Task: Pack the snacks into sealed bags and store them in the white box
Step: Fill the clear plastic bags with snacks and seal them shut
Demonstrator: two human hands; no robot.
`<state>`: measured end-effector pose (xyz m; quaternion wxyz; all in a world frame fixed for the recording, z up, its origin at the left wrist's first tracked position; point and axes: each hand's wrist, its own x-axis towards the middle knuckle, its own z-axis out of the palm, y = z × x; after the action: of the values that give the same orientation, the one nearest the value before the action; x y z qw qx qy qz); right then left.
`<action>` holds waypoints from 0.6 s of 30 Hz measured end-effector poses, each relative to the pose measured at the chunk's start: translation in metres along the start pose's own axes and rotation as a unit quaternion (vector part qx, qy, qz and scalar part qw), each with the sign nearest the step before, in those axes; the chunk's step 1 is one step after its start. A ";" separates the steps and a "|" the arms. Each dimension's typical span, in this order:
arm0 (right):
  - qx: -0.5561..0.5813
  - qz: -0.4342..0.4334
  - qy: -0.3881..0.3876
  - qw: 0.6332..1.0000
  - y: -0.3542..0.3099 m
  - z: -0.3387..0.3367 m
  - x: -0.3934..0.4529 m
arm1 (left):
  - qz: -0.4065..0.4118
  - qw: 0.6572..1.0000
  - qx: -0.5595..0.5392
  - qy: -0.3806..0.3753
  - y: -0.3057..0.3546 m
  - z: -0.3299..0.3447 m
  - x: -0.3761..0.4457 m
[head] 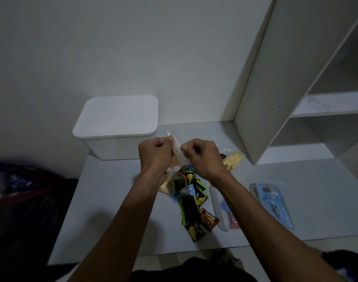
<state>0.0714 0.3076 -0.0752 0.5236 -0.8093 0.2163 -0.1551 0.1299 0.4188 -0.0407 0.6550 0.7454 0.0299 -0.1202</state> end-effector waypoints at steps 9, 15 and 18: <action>0.040 0.033 0.019 0.998 -0.004 -0.002 -0.001 | -0.047 0.999 0.014 -0.015 0.004 0.005 -0.009; 0.028 0.036 0.017 0.999 -0.004 -0.005 -0.009 | -0.057 0.998 0.010 -0.024 0.005 0.004 -0.009; 0.010 0.024 0.013 1.000 -0.007 -0.005 -0.011 | -0.054 0.997 0.027 -0.037 0.003 0.006 -0.010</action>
<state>0.0608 0.3117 -0.0675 0.5322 -0.7966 0.2409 -0.1555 0.1198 0.4140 -0.0362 0.6281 0.7550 0.0431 -0.1836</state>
